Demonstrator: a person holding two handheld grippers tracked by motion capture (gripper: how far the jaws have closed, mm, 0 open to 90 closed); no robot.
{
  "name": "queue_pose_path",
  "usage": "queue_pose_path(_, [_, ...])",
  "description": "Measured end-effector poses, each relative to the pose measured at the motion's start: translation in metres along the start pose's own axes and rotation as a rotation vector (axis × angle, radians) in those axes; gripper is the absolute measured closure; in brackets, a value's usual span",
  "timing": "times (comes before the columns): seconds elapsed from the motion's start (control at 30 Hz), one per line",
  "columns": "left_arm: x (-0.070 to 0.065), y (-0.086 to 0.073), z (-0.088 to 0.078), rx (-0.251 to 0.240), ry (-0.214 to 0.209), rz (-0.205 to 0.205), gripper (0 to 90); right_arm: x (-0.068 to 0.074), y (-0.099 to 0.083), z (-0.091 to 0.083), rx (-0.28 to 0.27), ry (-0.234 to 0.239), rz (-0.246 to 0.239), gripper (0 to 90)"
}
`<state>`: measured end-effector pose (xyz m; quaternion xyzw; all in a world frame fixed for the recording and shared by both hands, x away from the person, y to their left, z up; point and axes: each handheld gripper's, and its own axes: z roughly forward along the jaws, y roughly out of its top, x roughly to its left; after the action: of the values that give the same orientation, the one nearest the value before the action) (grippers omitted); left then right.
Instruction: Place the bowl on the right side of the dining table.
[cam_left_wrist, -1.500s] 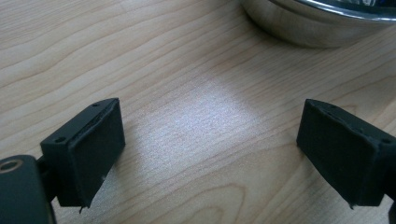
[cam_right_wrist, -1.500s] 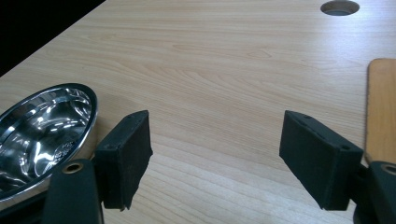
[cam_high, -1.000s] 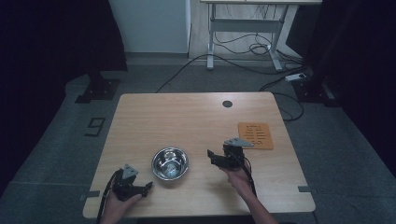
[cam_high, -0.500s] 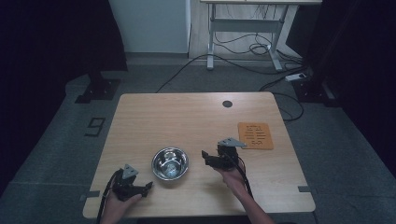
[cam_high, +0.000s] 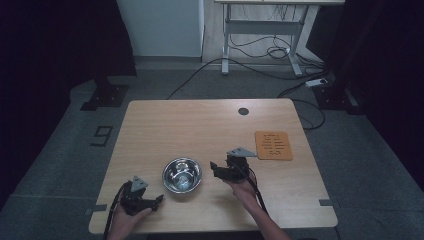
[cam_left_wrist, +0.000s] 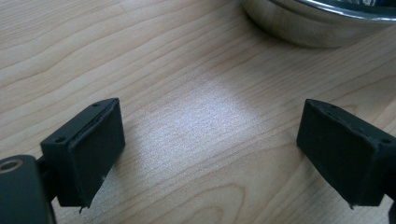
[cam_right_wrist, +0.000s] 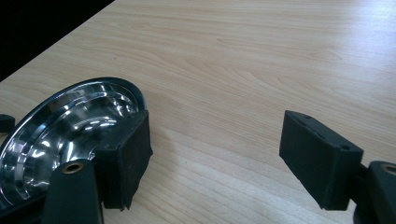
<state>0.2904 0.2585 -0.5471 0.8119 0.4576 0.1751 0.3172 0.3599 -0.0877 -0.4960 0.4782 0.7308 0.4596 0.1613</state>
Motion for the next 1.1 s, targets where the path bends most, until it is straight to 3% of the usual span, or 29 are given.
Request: queue_pose_path(1.1, [0.000, 0.000, 0.000, 0.000, 0.000, 0.000, 7.4, 0.024, -0.004, 0.027, 0.050, 0.044, -0.014, 24.7])
